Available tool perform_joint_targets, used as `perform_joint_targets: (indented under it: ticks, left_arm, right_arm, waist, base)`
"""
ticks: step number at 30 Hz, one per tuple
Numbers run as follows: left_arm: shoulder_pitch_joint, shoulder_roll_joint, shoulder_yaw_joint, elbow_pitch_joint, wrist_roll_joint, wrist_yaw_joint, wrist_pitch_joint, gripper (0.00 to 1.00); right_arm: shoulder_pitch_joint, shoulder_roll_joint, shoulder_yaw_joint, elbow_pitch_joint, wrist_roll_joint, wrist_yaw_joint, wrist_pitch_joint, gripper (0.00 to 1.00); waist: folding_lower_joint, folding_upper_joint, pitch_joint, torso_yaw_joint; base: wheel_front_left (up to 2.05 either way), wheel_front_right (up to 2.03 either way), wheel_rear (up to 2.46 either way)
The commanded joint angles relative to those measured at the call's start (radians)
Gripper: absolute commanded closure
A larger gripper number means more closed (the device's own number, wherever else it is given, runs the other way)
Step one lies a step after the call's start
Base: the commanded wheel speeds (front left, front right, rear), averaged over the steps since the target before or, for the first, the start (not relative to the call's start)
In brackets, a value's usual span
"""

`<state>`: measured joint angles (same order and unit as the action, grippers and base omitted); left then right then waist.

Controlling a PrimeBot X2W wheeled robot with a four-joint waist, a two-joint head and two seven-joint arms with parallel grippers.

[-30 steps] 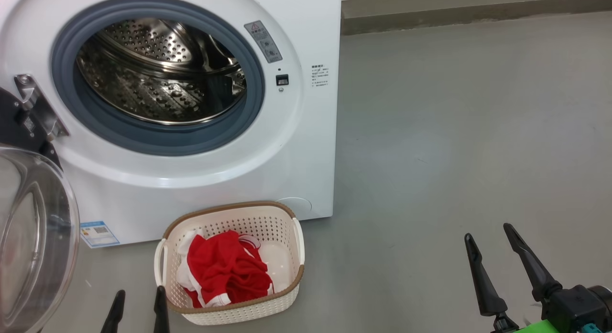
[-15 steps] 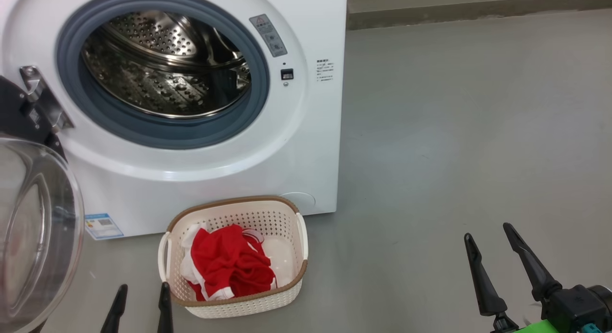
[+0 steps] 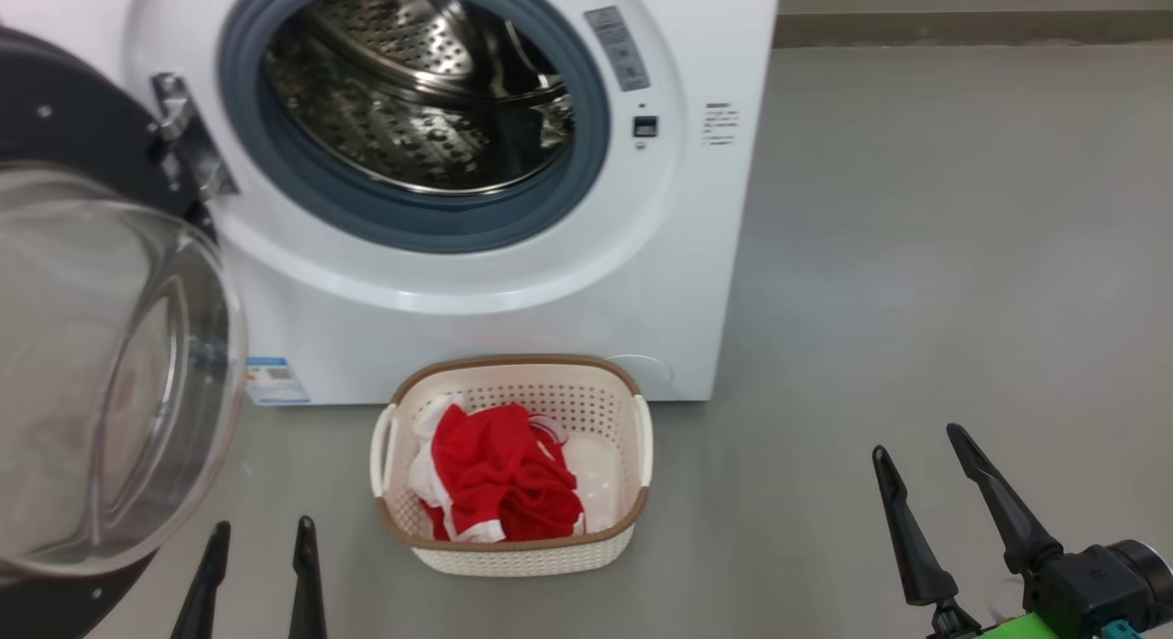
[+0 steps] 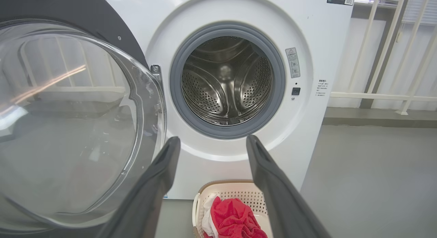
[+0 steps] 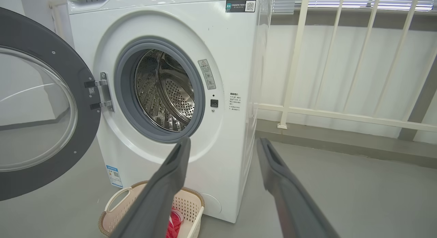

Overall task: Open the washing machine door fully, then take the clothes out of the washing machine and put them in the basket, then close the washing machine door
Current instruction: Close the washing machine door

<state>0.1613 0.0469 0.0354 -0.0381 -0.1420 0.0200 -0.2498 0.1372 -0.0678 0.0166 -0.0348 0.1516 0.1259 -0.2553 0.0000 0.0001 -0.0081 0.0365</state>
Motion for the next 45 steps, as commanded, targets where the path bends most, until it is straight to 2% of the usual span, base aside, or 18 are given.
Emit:
perform_joint_targets:
  ticks: [1,17,25,33,43,44,45]
  left_arm:
    - [-0.047,0.004,0.035,-0.035,-0.003,0.011,-0.012,0.0]
    - [-0.048,0.003,0.033,-0.047,0.001,0.042,-0.012,0.0]
    - [-0.045,0.003,0.017,-0.042,-0.007,0.053,-0.012,0.0]
    - [-0.049,0.003,0.013,-0.059,-0.025,0.089,-0.012,0.0]
    - [-0.043,0.003,0.015,-0.079,-0.068,0.115,-0.012,0.0]
    - [-0.041,0.003,0.015,-0.081,-0.069,0.116,-0.012,0.19]
    - [-0.042,0.003,0.017,-0.085,-0.07,0.117,-0.012,0.65]
  right_arm:
    - [-0.045,-0.02,0.026,-0.03,0.003,0.005,-0.006,0.0]
    - [-0.059,-0.02,0.034,-0.043,0.007,0.005,-0.006,0.0]
    - [-0.069,-0.03,0.043,-0.053,0.005,0.005,-0.006,0.0]
    - [-0.074,-0.042,0.047,-0.056,0.007,0.005,-0.006,0.0]
    - [-0.075,-0.05,0.054,-0.051,0.011,0.005,-0.006,0.0]
    - [-0.075,-0.05,0.054,-0.051,0.012,0.005,-0.006,0.0]
    - [-0.074,-0.05,0.055,-0.05,0.012,0.005,-0.006,0.0]
  waist:
    - [0.0,-0.0001,0.011,0.049]
    - [0.0,-0.0001,0.032,0.253]
    - [0.0,-0.0001,0.049,0.323]
    - [0.0,-0.0001,0.068,0.378]
    - [0.0,-0.0001,0.063,0.397]
    - [0.0,-0.0001,0.062,0.397]
    - [0.0,-0.0001,0.062,0.396]
  base:
    - [0.0,0.0,0.0]
    - [0.0,0.0,0.0]
    - [0.0,0.0,0.0]
    - [0.0,0.0,0.0]
    - [0.0,0.0,0.0]
    - [0.0,0.0,0.0]
    - [0.0,0.0,0.0]
